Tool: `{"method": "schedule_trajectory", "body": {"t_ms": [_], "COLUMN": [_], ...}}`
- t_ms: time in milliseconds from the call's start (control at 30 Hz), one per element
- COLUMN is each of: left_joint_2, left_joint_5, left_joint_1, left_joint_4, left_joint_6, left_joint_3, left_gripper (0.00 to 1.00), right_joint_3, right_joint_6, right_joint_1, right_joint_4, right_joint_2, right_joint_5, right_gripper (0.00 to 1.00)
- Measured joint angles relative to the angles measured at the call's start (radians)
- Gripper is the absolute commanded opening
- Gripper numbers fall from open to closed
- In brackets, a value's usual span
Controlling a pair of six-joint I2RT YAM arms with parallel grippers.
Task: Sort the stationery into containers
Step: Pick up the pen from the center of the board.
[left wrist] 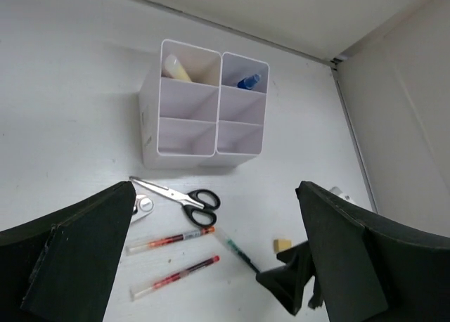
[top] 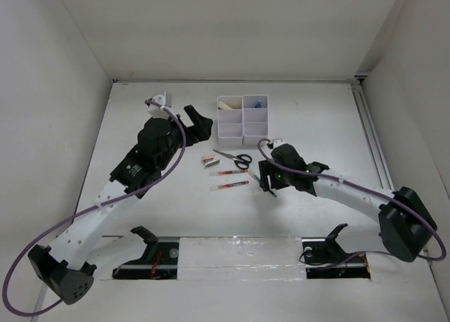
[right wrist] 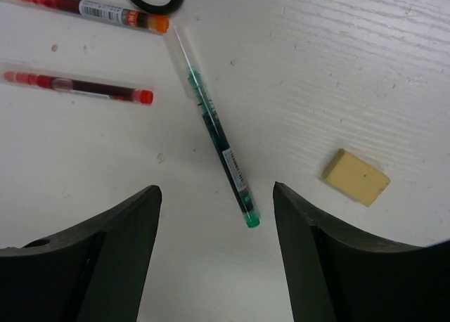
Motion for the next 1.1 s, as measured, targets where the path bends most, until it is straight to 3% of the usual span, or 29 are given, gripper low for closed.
{"method": "schedule_trajectory", "body": {"t_ms": [233,367,467,800,1100], "left_joint_2": [-0.131,-0.161,-0.17,-0.198,-0.199], "left_joint_5": [0.011,0.028,0.042,0.066,0.079], "left_joint_1": [0.0,0.0,0.0,0.0,0.0], "left_joint_4": [-0.078,-0.09,-0.095,-0.098,-0.096], "left_joint_6": [-0.019,-0.018,-0.018,-0.018,-0.018], "left_joint_3": [-0.048,-0.048,-0.048,-0.048,-0.048], "left_gripper": [1.0,1.0,1.0,1.0,1.0], "right_joint_3": [0.058,0.093,0.122,0.156,0.161], "right_joint_6": [-0.008,-0.013,-0.008,0.013,0.021], "right_joint_1": [0.0,0.008,0.026,0.059,0.059], "right_joint_4": [0.026,0.023,0.013,-0.006,0.003], "right_joint_2": [0.151,0.22,0.264,0.334,0.346], "right_joint_5": [0.007,0.017,0.037,0.085,0.101], "right_gripper": [0.68,0.59,0.45,0.41,0.02]}}
